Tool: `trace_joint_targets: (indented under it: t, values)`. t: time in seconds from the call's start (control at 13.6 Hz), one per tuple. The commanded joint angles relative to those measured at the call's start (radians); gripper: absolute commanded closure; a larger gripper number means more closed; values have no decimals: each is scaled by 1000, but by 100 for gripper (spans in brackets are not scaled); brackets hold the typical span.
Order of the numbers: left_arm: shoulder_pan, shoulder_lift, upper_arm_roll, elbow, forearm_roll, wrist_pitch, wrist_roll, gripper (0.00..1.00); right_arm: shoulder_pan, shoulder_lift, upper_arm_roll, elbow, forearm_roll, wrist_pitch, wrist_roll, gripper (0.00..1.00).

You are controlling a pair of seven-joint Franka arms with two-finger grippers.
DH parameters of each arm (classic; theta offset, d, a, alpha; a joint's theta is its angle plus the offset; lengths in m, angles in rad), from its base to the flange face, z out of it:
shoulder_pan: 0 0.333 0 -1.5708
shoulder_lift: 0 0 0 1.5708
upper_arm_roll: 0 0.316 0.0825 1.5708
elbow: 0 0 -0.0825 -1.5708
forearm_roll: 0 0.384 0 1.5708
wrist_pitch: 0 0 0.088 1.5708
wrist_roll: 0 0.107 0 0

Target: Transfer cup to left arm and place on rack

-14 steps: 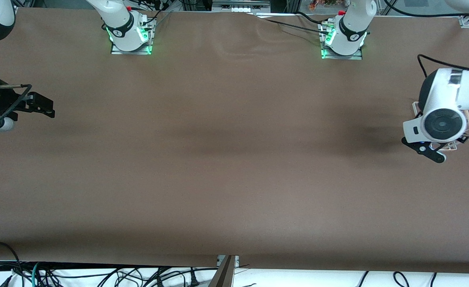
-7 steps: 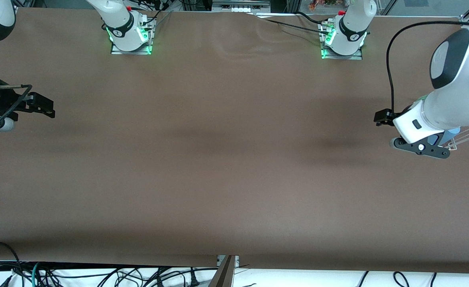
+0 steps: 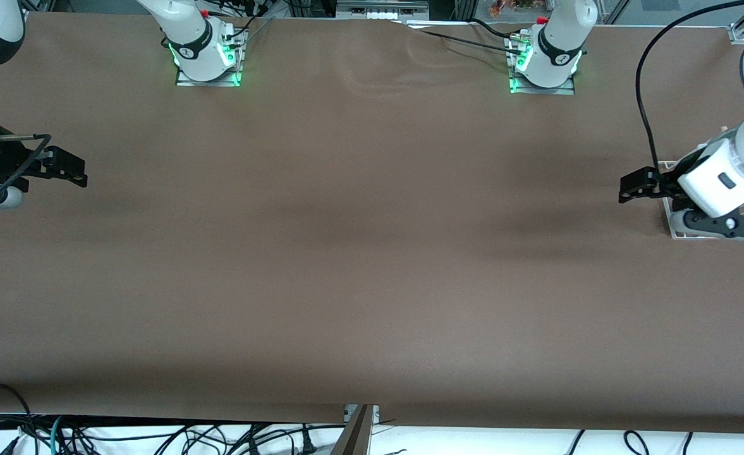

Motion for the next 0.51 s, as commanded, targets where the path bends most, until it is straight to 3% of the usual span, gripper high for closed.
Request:
trace_joint_targets:
  t: [0.0, 0.07, 0.44]
  values:
    - [-35, -199, 31, -295, -14, 193, -99, 0, -7, -11, 6, -11, -1, 5, 1, 0]
    - [-40, -230, 32, -345, -11, 234, -100, 0, -7, -11, 6, -11, -1, 5, 1, 0]
    - [-38, -236, 34, -355, 18, 227, -93, 0, -8, -11, 6, -11, -1, 3, 3, 0]
